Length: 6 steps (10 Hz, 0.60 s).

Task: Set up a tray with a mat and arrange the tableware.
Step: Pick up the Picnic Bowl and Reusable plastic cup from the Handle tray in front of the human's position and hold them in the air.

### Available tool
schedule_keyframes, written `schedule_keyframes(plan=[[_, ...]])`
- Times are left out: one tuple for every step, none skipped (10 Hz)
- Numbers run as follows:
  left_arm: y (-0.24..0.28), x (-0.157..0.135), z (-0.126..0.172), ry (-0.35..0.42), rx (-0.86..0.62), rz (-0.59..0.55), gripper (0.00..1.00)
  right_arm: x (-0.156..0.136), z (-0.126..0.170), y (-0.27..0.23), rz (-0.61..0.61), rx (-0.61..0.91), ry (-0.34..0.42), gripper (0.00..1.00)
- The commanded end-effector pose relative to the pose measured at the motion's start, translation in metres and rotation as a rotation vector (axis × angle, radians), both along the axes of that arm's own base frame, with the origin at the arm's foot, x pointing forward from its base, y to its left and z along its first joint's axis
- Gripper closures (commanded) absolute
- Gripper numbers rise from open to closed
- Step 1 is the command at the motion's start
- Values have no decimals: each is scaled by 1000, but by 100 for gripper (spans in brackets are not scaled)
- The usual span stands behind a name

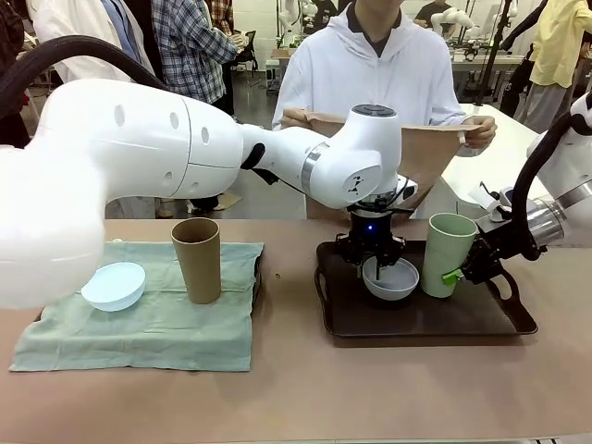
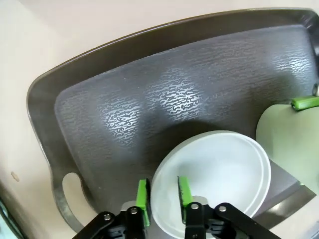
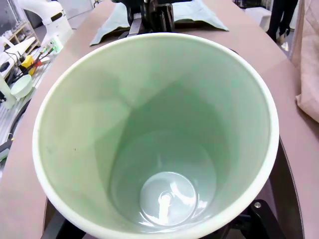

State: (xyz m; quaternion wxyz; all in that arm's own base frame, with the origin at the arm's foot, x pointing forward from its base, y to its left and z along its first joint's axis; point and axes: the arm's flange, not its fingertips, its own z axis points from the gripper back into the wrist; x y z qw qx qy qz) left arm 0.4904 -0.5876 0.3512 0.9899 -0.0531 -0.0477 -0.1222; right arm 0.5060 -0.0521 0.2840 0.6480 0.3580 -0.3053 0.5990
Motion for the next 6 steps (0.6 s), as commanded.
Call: schedule_keyframes(plan=[[-9,4,4,-32,21,29,100,3,-4,-1,-5,24,-30,77],[-10,4,3,-35,21,33,100,3,-4,-2,-6,26,-29,77],[-10,4,3,-31,24,32,100,3,-4,-3,-9,28,-28,100],[-10,4,4,-31,28,29,100,3,-2,-5,-16,30,-30,77],[-10,4,4,-30,30,31,100,4,2,-10,-25,37,-39,100],[-9,3,6,-32,32,32,100,3,11,-16,-45,42,-50,100]])
